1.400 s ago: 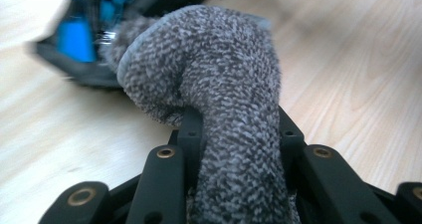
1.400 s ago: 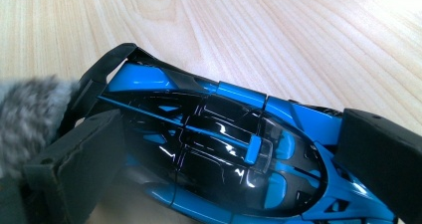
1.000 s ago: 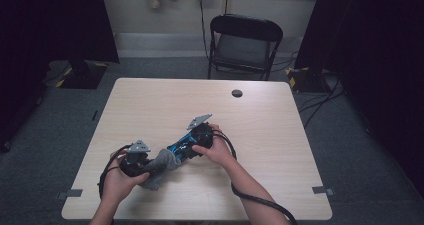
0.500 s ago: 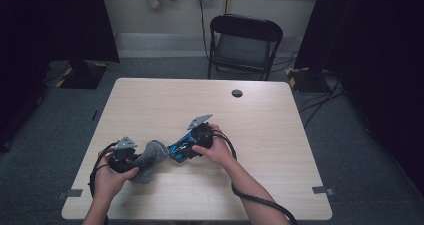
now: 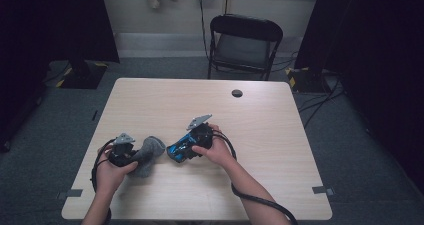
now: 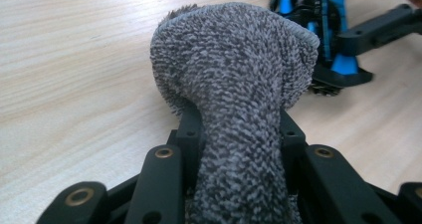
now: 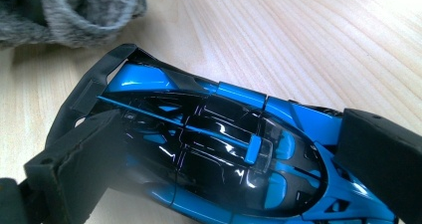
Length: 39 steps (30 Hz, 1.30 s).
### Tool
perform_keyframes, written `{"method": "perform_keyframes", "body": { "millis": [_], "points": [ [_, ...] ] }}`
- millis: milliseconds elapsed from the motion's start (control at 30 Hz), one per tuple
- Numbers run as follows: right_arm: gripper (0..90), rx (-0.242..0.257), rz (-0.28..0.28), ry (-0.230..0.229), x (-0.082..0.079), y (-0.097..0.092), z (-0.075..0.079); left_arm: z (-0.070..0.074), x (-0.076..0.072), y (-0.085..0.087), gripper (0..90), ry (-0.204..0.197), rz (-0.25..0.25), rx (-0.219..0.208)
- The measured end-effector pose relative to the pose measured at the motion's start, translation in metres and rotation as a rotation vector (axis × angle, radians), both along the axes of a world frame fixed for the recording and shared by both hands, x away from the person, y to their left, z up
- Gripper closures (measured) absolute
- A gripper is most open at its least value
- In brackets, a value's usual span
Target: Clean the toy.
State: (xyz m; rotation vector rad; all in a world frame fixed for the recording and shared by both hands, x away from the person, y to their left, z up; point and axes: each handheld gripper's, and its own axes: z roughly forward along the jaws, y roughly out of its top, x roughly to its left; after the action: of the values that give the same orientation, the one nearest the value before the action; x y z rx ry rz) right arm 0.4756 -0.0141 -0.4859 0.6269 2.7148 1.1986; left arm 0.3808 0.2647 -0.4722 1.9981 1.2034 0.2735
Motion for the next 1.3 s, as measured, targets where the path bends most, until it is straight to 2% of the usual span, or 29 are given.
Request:
{"method": "perform_keyframes", "body": {
  "millis": [167,233,300,367,467,800,1033,1300],
  "points": [
    [0.0,-0.001,0.000,0.001,0.000,0.000,0.000,0.000,0.012,-0.001,65.5,-0.012,0.029,0.021],
    [0.0,0.000,0.000,0.001,0.000,0.000,0.000,-0.001,0.016,-0.002,65.6,-0.019,0.047,0.012],
    [0.0,0.001,-0.002,0.001,-0.001,0.000,0.000,-0.003,0.020,-0.004,65.6,-0.014,0.062,0.035],
    [0.0,0.001,-0.001,0.001,0.000,0.000,0.000,-0.006,0.022,-0.007,65.7,0.002,0.078,0.034],
    [0.0,-0.001,-0.001,0.001,0.000,0.000,0.000,-0.012,0.025,-0.013,65.7,0.016,0.076,0.038],
    [0.0,-0.012,-0.002,0.005,-0.001,0.001,0.001,-0.013,0.020,-0.032,65.9,0.027,-0.008,0.065],
    [0.0,-0.014,-0.001,0.004,-0.001,0.001,0.001,-0.011,0.015,-0.041,66.0,0.047,-0.039,0.064],
    [0.0,-0.009,-0.003,0.003,-0.001,0.001,0.001,-0.012,0.009,-0.043,66.0,0.048,-0.061,0.063]
  ]
}}
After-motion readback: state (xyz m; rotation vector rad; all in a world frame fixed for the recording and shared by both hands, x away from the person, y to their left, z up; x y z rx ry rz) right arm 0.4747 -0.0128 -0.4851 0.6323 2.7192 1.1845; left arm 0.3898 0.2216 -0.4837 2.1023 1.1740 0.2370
